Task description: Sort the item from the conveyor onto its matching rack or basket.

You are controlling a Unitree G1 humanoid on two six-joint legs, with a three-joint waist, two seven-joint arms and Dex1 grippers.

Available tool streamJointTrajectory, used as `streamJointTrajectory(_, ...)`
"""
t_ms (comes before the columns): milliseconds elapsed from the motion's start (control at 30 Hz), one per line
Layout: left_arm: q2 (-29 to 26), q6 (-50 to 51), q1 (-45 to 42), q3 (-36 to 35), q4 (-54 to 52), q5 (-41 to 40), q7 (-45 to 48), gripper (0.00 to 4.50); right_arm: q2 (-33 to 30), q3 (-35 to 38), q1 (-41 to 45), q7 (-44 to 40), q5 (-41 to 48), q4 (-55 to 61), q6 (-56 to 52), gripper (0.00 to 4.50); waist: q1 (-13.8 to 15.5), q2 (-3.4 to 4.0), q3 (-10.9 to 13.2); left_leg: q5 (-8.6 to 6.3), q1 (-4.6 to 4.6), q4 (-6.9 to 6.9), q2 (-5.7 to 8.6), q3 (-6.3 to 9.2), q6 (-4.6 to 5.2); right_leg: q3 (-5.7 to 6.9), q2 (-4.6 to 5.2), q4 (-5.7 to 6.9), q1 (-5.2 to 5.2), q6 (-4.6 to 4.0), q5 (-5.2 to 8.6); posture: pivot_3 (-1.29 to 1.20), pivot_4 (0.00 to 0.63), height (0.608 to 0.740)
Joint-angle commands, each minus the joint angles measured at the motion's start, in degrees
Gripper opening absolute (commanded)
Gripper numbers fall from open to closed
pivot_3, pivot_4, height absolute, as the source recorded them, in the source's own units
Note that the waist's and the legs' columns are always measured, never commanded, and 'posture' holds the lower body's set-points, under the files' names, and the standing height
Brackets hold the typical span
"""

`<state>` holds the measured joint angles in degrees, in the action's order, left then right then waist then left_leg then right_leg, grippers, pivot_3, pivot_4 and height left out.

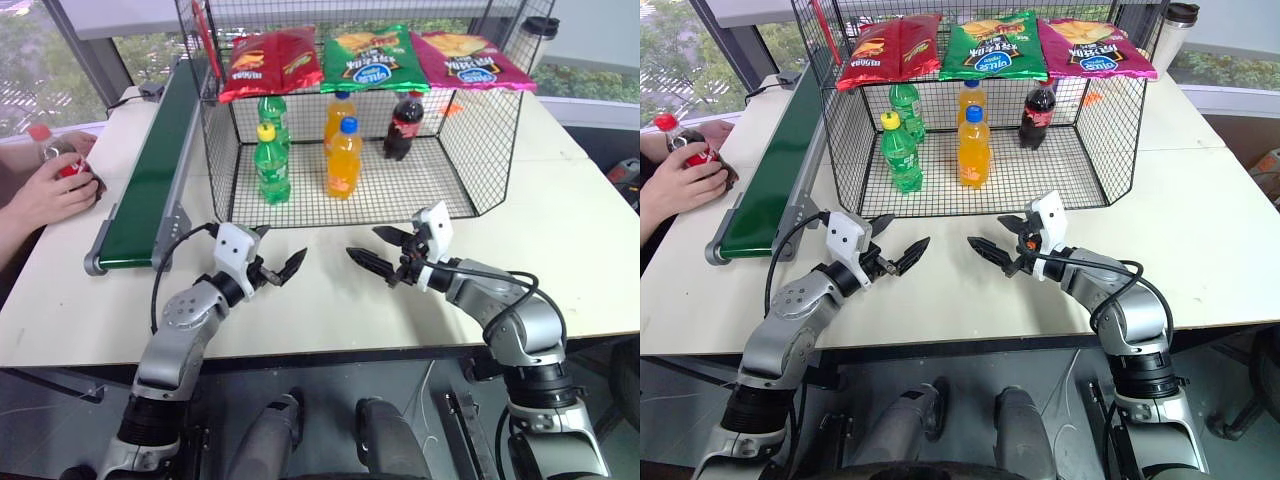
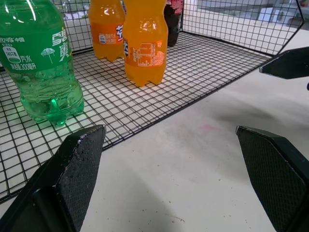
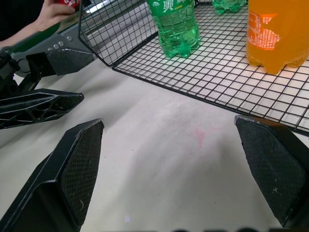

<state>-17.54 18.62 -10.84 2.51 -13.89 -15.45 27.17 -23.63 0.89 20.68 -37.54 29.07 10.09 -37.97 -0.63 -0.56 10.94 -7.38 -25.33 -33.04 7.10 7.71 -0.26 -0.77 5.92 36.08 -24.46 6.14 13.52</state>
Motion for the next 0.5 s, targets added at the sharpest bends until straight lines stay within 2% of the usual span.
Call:
streamJointTrajectory(33,-0.38,-0.69,0.26,-0.89,-1.06,0.19,-0.17,4.5,-0.21,0.52,0.8,-0.43,0.67,2.33,0.77,4.46,0.01,0.0,0.0,0.0,0.0,0.0,0.0,0.0,0.0,0.0,0.0,0.0,0.0,0.0,0.0,0.0,0.15,0.738)
streamJointTrajectory(500,-0.5,-0.68,0.28,-0.46,-1.03,0.7,0.02,4.5,-0.12,0.12,0.65,-0.35,0.12,2.23,1.27,4.46,0.01,0.0,0.0,0.0,0.0,0.0,0.0,0.0,0.0,0.0,0.01,0.0,0.0,0.0,0.0,0.0,0.15,0.738)
